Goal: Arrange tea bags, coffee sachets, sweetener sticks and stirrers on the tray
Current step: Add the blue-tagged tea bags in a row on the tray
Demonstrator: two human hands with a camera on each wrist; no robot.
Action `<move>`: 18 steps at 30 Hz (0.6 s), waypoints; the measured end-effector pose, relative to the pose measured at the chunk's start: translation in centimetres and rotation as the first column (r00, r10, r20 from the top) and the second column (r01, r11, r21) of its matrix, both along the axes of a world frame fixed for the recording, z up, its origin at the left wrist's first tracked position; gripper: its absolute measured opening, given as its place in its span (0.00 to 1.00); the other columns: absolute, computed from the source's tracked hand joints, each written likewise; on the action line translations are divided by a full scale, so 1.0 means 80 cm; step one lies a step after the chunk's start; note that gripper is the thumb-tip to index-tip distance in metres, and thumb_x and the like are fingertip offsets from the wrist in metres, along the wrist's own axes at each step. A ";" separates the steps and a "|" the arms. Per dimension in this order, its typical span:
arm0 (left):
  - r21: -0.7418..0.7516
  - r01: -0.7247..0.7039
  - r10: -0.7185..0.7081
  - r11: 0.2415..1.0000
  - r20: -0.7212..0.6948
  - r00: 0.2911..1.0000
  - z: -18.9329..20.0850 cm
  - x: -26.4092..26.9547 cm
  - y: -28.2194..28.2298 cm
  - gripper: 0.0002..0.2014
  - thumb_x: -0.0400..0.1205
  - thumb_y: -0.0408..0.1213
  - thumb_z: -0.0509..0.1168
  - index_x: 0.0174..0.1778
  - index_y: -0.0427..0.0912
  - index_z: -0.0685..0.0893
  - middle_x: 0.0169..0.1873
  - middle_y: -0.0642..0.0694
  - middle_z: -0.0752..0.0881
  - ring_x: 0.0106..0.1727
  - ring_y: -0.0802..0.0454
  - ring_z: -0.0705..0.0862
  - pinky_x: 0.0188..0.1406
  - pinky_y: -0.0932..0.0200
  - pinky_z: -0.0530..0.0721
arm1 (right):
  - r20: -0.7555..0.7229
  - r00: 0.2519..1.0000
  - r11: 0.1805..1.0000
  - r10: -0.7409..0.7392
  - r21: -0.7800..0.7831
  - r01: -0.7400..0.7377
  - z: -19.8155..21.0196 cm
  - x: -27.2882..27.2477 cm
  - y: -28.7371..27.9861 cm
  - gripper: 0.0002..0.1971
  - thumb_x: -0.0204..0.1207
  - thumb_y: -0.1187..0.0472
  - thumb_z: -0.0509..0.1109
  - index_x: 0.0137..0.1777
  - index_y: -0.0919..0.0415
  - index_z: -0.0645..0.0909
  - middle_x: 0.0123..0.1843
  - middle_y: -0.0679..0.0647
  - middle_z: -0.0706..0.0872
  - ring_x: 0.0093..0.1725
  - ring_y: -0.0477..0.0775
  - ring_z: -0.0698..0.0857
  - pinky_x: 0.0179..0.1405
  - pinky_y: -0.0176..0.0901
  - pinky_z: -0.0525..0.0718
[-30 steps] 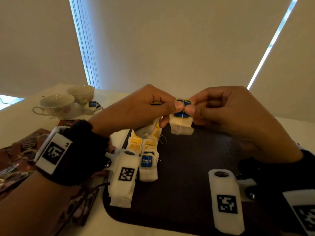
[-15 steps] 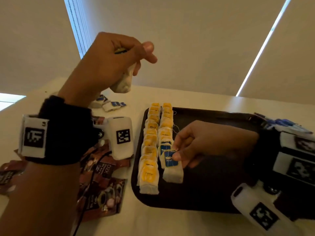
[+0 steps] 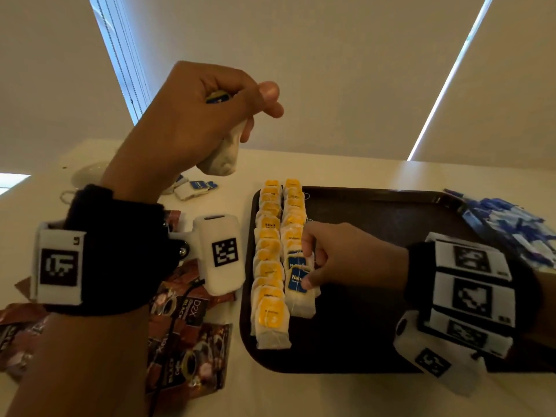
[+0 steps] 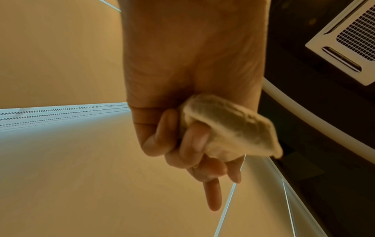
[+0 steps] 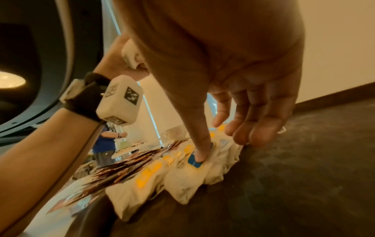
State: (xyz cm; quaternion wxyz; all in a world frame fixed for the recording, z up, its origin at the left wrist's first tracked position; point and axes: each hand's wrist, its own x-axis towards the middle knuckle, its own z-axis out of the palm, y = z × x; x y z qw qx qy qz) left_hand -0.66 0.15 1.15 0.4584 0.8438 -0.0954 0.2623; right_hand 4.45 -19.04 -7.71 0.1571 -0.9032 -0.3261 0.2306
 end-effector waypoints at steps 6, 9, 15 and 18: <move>-0.012 -0.008 0.008 1.000 0.019 1.000 0.001 0.000 0.004 0.15 0.83 0.49 0.62 0.48 0.43 0.89 0.21 0.55 0.79 0.24 0.62 0.76 0.30 0.76 0.73 | 0.043 0.949 0.942 0.313 -0.140 -0.304 0.006 -0.021 -0.009 0.18 0.69 0.49 0.76 0.55 0.49 0.75 0.56 0.43 0.71 0.52 0.43 0.73 0.45 0.30 0.76; -0.039 -0.007 0.007 0.999 0.007 1.000 -0.001 0.002 0.002 0.15 0.82 0.48 0.62 0.48 0.42 0.89 0.21 0.54 0.79 0.23 0.62 0.75 0.29 0.76 0.73 | 0.027 0.946 0.937 0.322 -0.155 -0.314 -0.002 -0.017 -0.005 0.18 0.70 0.52 0.76 0.57 0.50 0.75 0.62 0.48 0.70 0.57 0.48 0.74 0.53 0.38 0.80; -0.043 -0.011 0.010 0.999 -0.032 0.999 -0.007 0.009 -0.005 0.16 0.83 0.48 0.61 0.48 0.41 0.90 0.21 0.52 0.78 0.23 0.62 0.75 0.29 0.76 0.73 | 0.065 0.936 0.930 0.346 -0.156 -0.333 -0.004 -0.004 -0.001 0.14 0.73 0.54 0.74 0.57 0.52 0.77 0.57 0.47 0.69 0.53 0.47 0.74 0.48 0.34 0.77; -0.087 -0.004 -0.001 0.996 -0.062 0.998 -0.010 0.012 -0.012 0.17 0.84 0.47 0.59 0.46 0.39 0.89 0.23 0.45 0.78 0.22 0.63 0.75 0.26 0.78 0.72 | 0.062 0.933 0.928 0.355 -0.147 -0.343 -0.001 -0.004 -0.003 0.15 0.74 0.54 0.73 0.59 0.52 0.76 0.59 0.48 0.69 0.55 0.48 0.74 0.50 0.35 0.77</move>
